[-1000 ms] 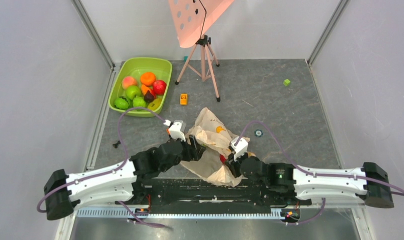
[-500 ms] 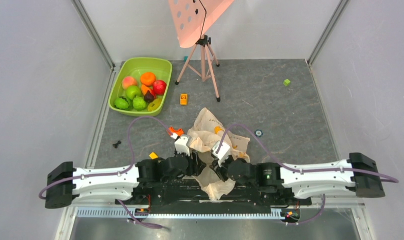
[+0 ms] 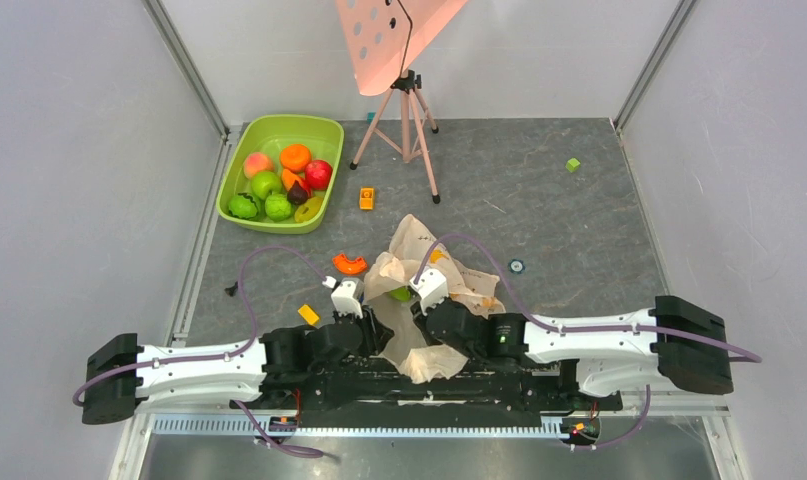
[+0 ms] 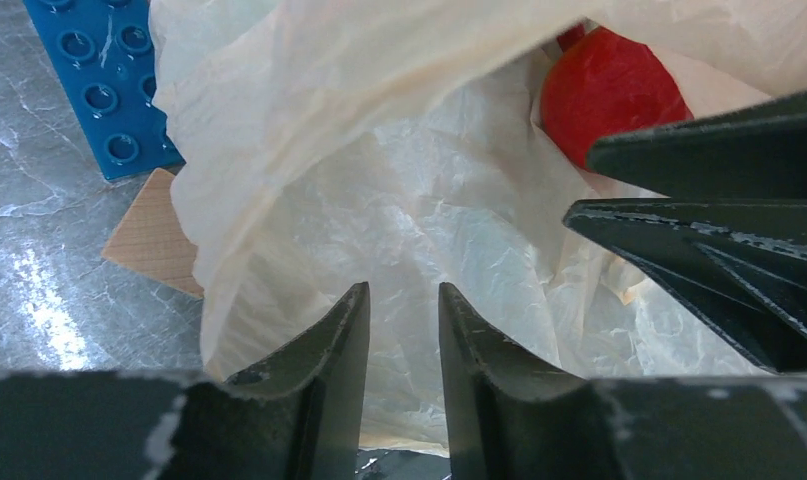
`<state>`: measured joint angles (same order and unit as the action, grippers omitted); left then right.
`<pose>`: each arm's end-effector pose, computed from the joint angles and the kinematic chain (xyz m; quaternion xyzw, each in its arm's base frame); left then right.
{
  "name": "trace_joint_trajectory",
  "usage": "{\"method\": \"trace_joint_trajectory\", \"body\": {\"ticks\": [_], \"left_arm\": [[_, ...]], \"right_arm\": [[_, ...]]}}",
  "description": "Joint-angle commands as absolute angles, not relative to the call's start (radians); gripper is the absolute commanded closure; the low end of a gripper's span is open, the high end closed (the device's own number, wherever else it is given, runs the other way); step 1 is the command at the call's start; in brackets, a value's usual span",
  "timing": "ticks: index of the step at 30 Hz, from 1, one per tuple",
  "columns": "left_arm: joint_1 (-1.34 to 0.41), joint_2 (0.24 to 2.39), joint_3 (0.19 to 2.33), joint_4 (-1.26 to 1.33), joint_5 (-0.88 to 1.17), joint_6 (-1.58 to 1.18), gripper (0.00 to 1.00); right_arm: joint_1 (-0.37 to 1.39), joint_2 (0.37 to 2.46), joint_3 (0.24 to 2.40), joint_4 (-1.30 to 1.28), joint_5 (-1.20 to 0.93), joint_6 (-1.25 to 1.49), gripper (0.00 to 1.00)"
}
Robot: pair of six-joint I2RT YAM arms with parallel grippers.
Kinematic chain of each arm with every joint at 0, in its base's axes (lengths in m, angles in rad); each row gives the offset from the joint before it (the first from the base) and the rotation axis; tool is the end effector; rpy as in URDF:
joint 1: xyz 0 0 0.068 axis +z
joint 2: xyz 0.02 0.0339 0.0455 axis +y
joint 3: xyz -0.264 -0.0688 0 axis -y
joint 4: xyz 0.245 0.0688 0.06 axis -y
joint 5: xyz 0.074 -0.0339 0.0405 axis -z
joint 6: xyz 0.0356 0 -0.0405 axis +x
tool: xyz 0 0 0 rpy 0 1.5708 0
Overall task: Take the fake fruits out of the plastic bag
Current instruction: Adjust the plastic bag at the center of the board.
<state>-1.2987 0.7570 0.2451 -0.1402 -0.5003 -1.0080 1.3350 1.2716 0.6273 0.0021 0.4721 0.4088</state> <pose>0.0580 -0.1444 0.1632 0.0172 0.8752 -0.3027 0.3770 0.0762 0.2478 0.2033 -0.2947 0.8246 0.1988 0.4402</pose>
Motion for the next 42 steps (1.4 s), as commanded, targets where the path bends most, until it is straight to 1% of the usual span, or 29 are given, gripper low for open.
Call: {"method": "trace_joint_trajectory", "body": {"ticks": [1, 4, 9, 13, 15, 28, 34, 39, 42], "left_arm": [[-1.305, 0.756, 0.239, -0.132, -0.556, -1.042, 0.66], [-1.305, 0.755, 0.229, -0.132, -0.560, -1.046, 0.75], [-1.305, 0.751, 0.210, -0.120, -0.566, -1.049, 0.87], [-1.305, 0.757, 0.209, -0.116, -0.573, -1.042, 0.93], [-1.304, 0.758, 0.204, -0.115, -0.578, -1.042, 0.94], [-1.305, 0.739, 0.183, -0.106, -0.588, -1.048, 0.94], [-1.305, 0.708, 0.178, -0.125, -0.596, -1.053, 0.94], [-1.305, 0.678, 0.177, -0.147, -0.609, -1.058, 0.94], [-1.305, 0.665, 0.175, -0.159, -0.612, -1.061, 0.94]], "right_arm": [[1.285, 1.334, 0.691, 0.109, 0.387, 0.429, 0.67], [1.243, 1.380, 0.706, 0.153, 0.341, 0.437, 0.60], [1.205, 1.478, 0.777, 0.162, 0.335, 0.426, 0.48], [1.178, 1.545, 0.820, 0.164, 0.345, 0.433, 0.41], [1.166, 1.570, 0.829, 0.169, 0.352, 0.438, 0.39], [1.145, 1.710, 0.930, 0.101, 0.467, 0.371, 0.31], [1.138, 1.764, 0.950, 0.081, 0.497, 0.330, 0.31], [1.131, 1.801, 0.949, 0.081, 0.513, 0.300, 0.33], [1.128, 1.820, 0.953, 0.098, 0.523, 0.278, 0.40]]}}
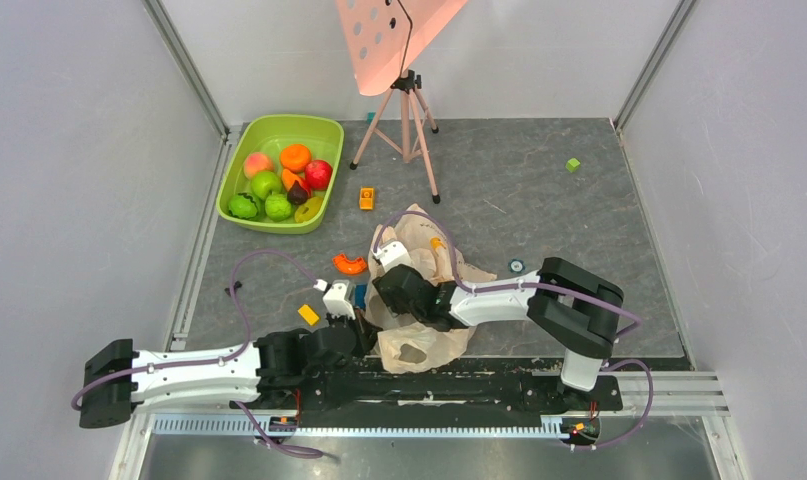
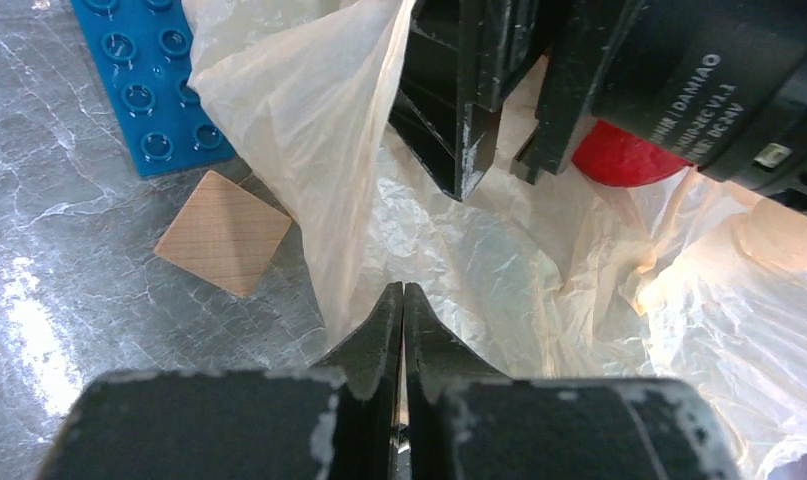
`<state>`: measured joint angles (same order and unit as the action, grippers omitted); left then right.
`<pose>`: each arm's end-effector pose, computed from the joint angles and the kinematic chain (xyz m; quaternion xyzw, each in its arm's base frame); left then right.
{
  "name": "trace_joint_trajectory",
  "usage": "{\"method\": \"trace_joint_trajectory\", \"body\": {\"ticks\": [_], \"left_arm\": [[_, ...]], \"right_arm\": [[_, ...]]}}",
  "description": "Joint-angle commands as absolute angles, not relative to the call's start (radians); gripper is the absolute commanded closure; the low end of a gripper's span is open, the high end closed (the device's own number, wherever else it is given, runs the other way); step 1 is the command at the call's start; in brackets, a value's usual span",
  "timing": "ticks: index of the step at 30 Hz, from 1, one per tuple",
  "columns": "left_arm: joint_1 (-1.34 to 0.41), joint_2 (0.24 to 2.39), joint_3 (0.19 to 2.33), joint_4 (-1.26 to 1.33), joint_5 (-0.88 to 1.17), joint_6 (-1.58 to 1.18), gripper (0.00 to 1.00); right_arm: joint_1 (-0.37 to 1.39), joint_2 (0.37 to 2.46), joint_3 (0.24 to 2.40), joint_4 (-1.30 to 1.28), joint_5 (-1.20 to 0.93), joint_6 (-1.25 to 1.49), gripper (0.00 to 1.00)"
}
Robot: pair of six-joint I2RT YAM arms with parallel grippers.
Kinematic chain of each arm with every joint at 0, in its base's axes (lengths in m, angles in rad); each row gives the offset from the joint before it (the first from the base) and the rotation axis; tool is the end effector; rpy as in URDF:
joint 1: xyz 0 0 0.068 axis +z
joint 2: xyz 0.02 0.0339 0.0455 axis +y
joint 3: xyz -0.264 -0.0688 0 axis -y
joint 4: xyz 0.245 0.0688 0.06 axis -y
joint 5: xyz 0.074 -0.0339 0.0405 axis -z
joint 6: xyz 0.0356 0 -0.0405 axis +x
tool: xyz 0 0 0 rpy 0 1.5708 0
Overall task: Take the fake fruits out of the plastic bag
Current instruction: Adjust the plastic bag at the center of the board, then take out the fake fruit from the plastic bag.
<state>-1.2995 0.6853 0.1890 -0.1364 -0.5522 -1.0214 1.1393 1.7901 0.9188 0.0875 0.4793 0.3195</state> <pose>0.0565 -0.1335 0.1550 -0.0031 0.8670 -0.3018 0.3965 0.1637 0.3164 0.1478 -0.2741 0.8591 0.0848 0.4238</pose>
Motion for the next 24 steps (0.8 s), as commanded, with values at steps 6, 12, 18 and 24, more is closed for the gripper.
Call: {"method": "trace_joint_trajectory", "body": {"ticks": [6, 12, 18, 24], "left_arm": [[-1.305, 0.648, 0.176, -0.179, -0.612, -1.065, 0.94], [-1.305, 0.610, 0.179, -0.204, -0.624, -1.066, 0.91], [-1.304, 0.568, 0.199, -0.228, -0.633, -1.053, 0.88], [-1.305, 0.556, 0.204, -0.238, -0.644, -1.045, 0.83]], "right_arm": [[1.127, 1.800, 0.924, 0.145, 0.550, 0.256, 0.64], [1.127, 1.682, 0.850, 0.160, 0.500, 0.260, 0.71], [1.139, 1.526, 0.752, 0.159, 0.384, 0.276, 0.76], [1.138, 1.512, 0.732, 0.217, 0.301, 0.215, 0.63]]}}
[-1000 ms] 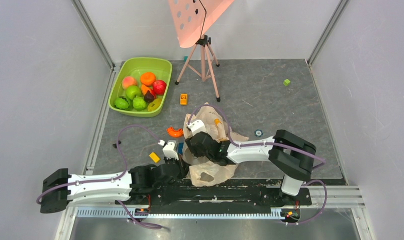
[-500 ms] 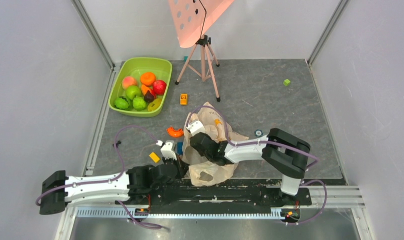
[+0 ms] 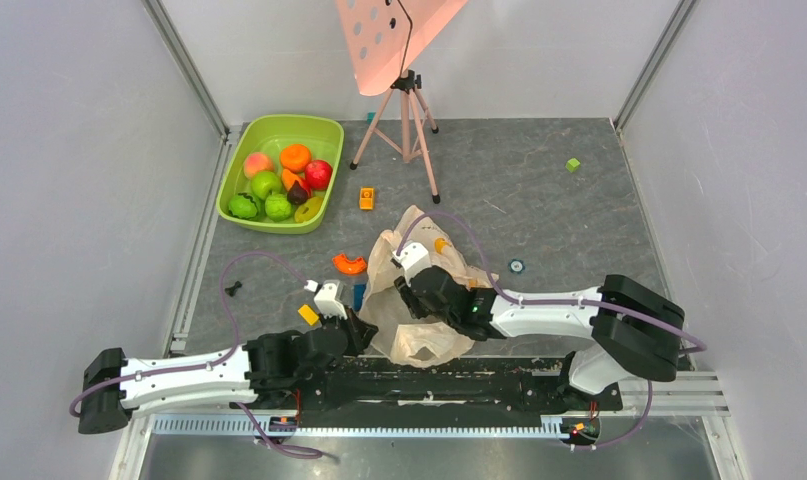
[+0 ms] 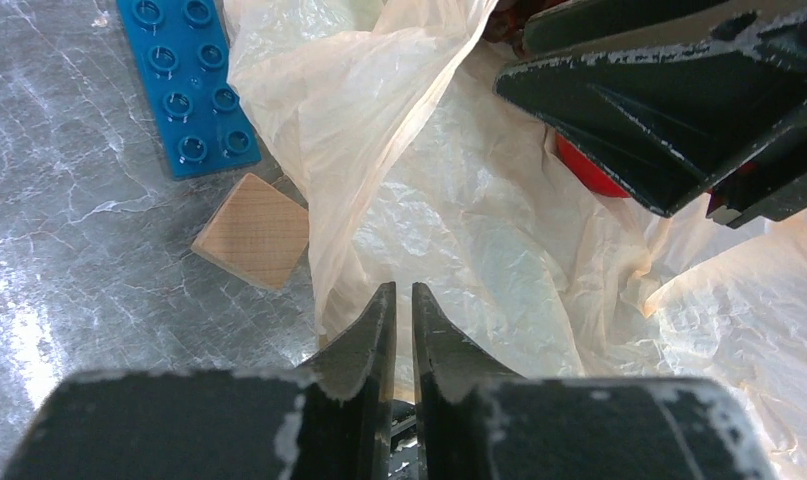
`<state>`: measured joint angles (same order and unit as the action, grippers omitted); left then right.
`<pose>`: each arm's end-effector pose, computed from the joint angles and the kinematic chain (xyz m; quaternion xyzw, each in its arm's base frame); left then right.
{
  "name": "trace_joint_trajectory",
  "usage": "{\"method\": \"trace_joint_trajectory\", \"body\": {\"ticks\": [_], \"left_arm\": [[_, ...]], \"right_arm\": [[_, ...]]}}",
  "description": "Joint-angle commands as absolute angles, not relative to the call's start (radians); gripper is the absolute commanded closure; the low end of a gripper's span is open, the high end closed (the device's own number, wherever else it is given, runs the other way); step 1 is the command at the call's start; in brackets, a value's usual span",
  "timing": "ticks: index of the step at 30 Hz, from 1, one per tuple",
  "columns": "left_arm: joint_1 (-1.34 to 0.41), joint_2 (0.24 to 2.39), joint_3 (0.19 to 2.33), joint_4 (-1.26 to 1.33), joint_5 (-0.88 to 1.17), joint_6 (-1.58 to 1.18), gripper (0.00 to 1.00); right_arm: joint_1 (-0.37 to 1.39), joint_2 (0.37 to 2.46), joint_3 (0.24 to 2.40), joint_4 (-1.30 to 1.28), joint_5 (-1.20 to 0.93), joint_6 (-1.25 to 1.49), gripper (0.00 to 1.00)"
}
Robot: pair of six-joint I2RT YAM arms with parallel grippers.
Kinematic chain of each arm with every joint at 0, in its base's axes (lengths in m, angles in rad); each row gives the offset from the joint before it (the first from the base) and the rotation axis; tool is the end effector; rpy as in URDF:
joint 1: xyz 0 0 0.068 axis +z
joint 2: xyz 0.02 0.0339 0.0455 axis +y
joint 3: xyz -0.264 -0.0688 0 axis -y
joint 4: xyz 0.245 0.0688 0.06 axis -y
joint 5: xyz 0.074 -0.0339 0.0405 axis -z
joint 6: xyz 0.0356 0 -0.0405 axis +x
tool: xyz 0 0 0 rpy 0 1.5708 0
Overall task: Take the fake fruits out of the plastic bag
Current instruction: Take out the fake fruit from the plastic bag.
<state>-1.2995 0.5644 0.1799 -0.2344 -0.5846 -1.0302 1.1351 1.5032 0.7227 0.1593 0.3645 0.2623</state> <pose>0.0540 -0.1210 0.1583 -0.0166 0.8612 -0.3019 0.4086 0.1405 0.2718 0.1847 -0.2946 0.8277 0.1658 0.4479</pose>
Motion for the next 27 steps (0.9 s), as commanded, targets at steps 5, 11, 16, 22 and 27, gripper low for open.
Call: {"method": "trace_joint_trajectory", "body": {"ticks": [5, 11, 16, 22, 27], "left_arm": [[-1.305, 0.558, 0.201, -0.236, -0.642, -1.045, 0.82], [-1.305, 0.556, 0.199, -0.236, -0.644, -1.044, 0.82], [-1.304, 0.554, 0.194, -0.232, -0.645, -1.045, 0.81], [-1.305, 0.555, 0.192, -0.233, -0.644, -1.046, 0.81], [-1.304, 0.548, 0.190, -0.236, -0.643, -1.046, 0.81]], "right_arm": [[1.116, 1.628, 0.864, 0.166, 0.278, 0.124, 0.54], [1.090, 1.716, 0.967, 0.129, 0.314, 0.039, 0.41], [1.076, 1.754, 1.025, 0.104, 0.346, -0.032, 0.35], [1.047, 1.795, 1.067, 0.081, 0.329, -0.089, 0.23], [1.034, 1.828, 1.106, 0.058, 0.334, -0.125, 0.12]]}}
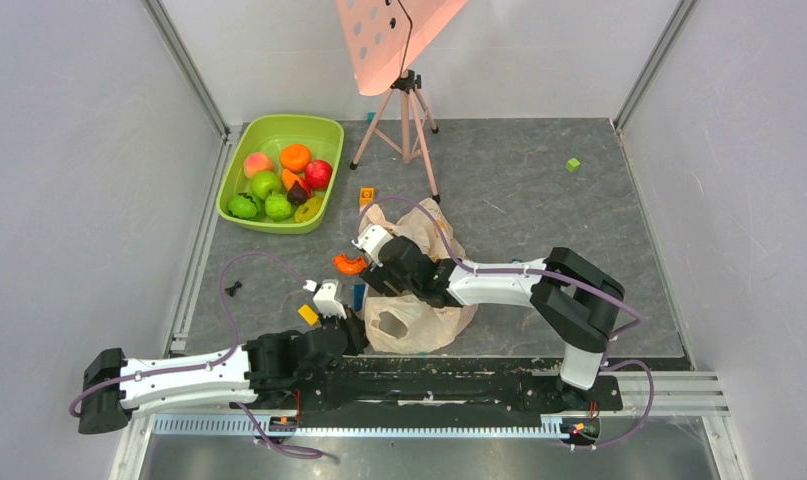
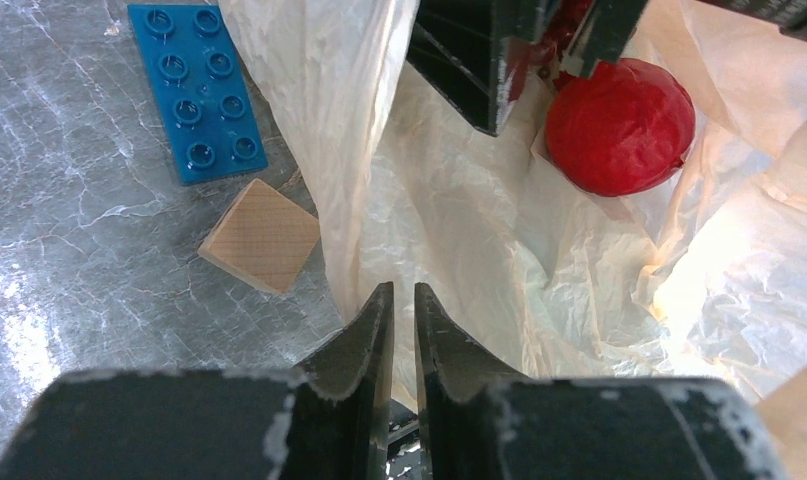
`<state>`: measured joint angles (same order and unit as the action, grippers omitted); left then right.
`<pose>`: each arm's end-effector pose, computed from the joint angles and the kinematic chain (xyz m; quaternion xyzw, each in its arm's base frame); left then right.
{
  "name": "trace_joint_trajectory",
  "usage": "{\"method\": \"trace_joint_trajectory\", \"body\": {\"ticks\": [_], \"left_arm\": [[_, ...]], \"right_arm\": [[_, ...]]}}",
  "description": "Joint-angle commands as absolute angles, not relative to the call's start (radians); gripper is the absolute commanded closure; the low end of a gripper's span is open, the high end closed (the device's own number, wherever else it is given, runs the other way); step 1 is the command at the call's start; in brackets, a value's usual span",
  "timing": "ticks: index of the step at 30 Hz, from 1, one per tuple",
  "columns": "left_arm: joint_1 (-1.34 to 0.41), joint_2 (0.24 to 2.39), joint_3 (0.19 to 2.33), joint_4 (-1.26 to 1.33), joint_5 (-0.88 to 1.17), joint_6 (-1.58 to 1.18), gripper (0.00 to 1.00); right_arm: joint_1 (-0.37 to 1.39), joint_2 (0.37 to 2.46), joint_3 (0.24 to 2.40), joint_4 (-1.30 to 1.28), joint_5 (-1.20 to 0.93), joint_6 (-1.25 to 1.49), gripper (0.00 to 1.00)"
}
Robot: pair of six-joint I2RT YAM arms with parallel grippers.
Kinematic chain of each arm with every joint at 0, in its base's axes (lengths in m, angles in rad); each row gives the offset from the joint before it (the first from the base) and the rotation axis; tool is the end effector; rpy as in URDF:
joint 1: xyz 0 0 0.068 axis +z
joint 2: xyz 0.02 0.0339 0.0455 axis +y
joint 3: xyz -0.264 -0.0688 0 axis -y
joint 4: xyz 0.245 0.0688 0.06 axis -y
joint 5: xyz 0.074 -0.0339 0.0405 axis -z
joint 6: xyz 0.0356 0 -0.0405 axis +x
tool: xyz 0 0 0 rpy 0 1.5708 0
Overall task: Take the fake fruits out of the plastic bag
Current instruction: Take out the fake fruit from the plastic bag.
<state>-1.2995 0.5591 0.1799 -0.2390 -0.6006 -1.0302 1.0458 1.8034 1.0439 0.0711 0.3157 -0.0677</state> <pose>0.0543 -0.1201 0.1587 -0.0204 0.8595 -0.2986 0.4145 0.2016 0.3260 0.1767 -0.4149 0.7936 0.0726 0.4391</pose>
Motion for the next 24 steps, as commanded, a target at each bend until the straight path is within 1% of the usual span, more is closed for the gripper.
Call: {"method": "trace_joint_trajectory", "body": {"ticks": [1, 4, 8, 13, 16, 21, 24], "left_arm": [[-1.305, 0.548, 0.190, -0.236, -0.644, -1.046, 0.81], [-1.305, 0.552, 0.192, -0.233, -0.644, -1.045, 0.80], [-1.304, 0.559, 0.196, -0.236, -0.644, -1.045, 0.80], [-1.305, 0.558, 0.196, -0.242, -0.646, -1.045, 0.80], [-1.304, 0.552, 0.196, -0.249, -0.649, -1.048, 0.80], [-1.305, 0.538, 0.192, -0.258, -0.651, -1.052, 0.80], [-1.304, 0.529, 0.191, -0.265, -0.653, -1.054, 0.80]], "right_arm": [[1.030, 1.832, 1.109, 0.059, 0.333, -0.131, 0.11], [1.018, 1.854, 1.122, 0.063, 0.316, -0.143, 0.09], [0.992, 1.890, 1.138, 0.074, 0.275, -0.147, 0.08], [0.969, 1.927, 1.138, 0.101, 0.242, -0.152, 0.13], [0.961, 1.931, 1.125, 0.130, 0.236, -0.156, 0.21], [0.956, 1.910, 1.089, 0.171, 0.252, -0.160, 0.43], [0.956, 1.867, 1.046, 0.190, 0.262, -0.149, 0.51]]}}
